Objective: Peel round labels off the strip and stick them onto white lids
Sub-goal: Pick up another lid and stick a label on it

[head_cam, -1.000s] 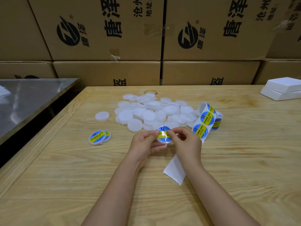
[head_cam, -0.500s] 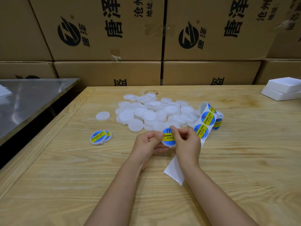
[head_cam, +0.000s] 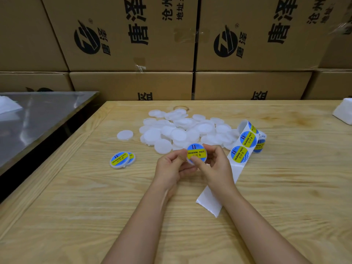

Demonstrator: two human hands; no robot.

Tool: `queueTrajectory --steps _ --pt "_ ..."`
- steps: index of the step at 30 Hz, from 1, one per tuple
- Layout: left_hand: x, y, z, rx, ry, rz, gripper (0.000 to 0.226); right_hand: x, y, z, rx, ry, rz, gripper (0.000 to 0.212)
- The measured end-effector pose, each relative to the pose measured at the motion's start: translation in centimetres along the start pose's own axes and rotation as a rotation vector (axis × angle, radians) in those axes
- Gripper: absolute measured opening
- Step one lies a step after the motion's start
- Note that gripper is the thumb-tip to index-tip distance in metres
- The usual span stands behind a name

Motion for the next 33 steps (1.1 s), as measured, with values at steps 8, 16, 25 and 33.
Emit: queueTrajectory --steps 8,16,25,33 --pt "-0.7 -0.5 0.2 -0.016 -0.026 0.129 0.02 -1.6 0.1 0.4 -0.067 -0.005 0.01 0.014" --pt "-2.8 -2.4 0.5 0.088 -0.13 0.269 0.015 -3.1 -0.2 1.0 -0.044 -0.115 -0.258 0.027" --pt "-8.8 -7.1 -0.4 0.403 -0.866 0.791 0.023 -7.1 -1.9 1.8 -0.055 -0.237 -1.03 0.029" --pt "-10.4 -7.9 -1.2 0.301 -1.134 0.984 0.031 -7.2 -2.6 1.9 0.024 -0.138 -1.104 0.032"
Point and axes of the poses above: each hand's wrist, its own z-axis towards the middle knuckle, its own x-axis out of the palm, y = z × x, the point moved 3 cm from there along z, towards the middle knuckle, and after that the axes turned 9 degrees about -z, right-handed, at the moved point
